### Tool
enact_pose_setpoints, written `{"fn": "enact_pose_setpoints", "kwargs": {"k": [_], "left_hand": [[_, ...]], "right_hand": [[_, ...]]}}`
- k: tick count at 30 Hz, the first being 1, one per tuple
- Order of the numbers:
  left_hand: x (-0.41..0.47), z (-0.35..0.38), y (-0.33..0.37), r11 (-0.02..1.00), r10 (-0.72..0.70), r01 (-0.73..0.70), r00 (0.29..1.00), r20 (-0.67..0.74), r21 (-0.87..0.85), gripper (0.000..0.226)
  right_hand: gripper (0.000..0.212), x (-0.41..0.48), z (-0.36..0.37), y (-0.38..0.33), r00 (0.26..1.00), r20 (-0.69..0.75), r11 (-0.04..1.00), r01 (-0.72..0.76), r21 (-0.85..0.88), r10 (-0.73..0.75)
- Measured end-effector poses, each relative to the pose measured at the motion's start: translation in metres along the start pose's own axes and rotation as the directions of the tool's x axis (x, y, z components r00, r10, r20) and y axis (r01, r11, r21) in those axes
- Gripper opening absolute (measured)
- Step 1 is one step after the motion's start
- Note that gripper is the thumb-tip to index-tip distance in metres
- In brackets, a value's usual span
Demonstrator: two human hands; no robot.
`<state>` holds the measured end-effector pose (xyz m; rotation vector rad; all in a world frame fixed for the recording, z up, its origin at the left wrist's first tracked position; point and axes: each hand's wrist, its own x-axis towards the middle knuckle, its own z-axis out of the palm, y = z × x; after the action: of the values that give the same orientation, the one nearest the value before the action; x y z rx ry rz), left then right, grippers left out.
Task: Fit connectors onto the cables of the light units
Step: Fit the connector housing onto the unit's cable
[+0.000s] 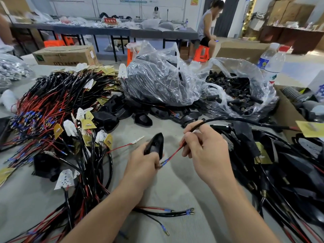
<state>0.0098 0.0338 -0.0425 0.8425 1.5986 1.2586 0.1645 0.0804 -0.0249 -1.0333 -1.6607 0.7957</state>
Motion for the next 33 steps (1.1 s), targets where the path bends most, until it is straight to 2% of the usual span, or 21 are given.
{"fn": "enact_pose_setpoints", "kwargs": {"k": [4, 7, 10, 13, 17, 20, 24, 29, 33], "left_hand": [[0.001, -0.001, 0.004, 0.999, -0.020, 0.023, 0.994, 0.106, -0.026, 0.056], [0.004, -0.003, 0.000, 0.999, -0.021, 0.029, 0.978, 0.208, -0.038, 0.040], [0.007, -0.008, -0.002, 0.999, -0.016, 0.026, 0.953, 0.302, -0.029, 0.057], [0.004, -0.012, 0.000, 1.000, 0.015, -0.016, 0.932, 0.363, 0.000, 0.060], [0.002, -0.013, 0.001, 0.998, 0.054, -0.065, 0.926, 0.373, 0.016, 0.061], [0.001, -0.012, 0.001, 0.996, 0.071, -0.087, 0.921, 0.383, 0.024, 0.062], [0.000, -0.013, 0.001, 0.998, 0.071, -0.065, 0.920, 0.387, -0.028, 0.046], [0.002, -0.015, 0.002, 0.995, 0.101, -0.103, 0.936, 0.337, -0.015, 0.027], [0.002, -0.012, 0.000, 0.986, 0.137, -0.160, 0.927, 0.349, 0.038, 0.024]], "right_hand": [[0.017, -0.001, 0.002, 0.000, 0.998, -0.040, 0.997, -0.035, 0.068, 0.038], [0.019, -0.001, 0.003, 0.000, 0.996, -0.053, 0.989, -0.066, 0.130, 0.073], [0.021, 0.000, 0.002, 0.001, 0.994, -0.088, 0.989, -0.053, 0.136, 0.066], [0.019, 0.002, -0.001, 0.004, 0.987, -0.148, 0.989, -0.047, 0.140, 0.068], [0.018, 0.003, -0.004, 0.008, 0.981, -0.175, 0.990, -0.057, 0.129, 0.079], [0.019, 0.004, -0.003, 0.009, 0.987, -0.123, 0.986, -0.087, 0.139, 0.104], [0.018, 0.005, -0.004, 0.007, 0.991, -0.005, 0.962, -0.131, 0.241, 0.136], [0.013, 0.006, -0.010, 0.005, 0.984, 0.061, 0.936, -0.176, 0.304, 0.165], [0.014, 0.005, -0.008, 0.007, 0.980, 0.050, 0.959, -0.198, 0.201, 0.192]]}}
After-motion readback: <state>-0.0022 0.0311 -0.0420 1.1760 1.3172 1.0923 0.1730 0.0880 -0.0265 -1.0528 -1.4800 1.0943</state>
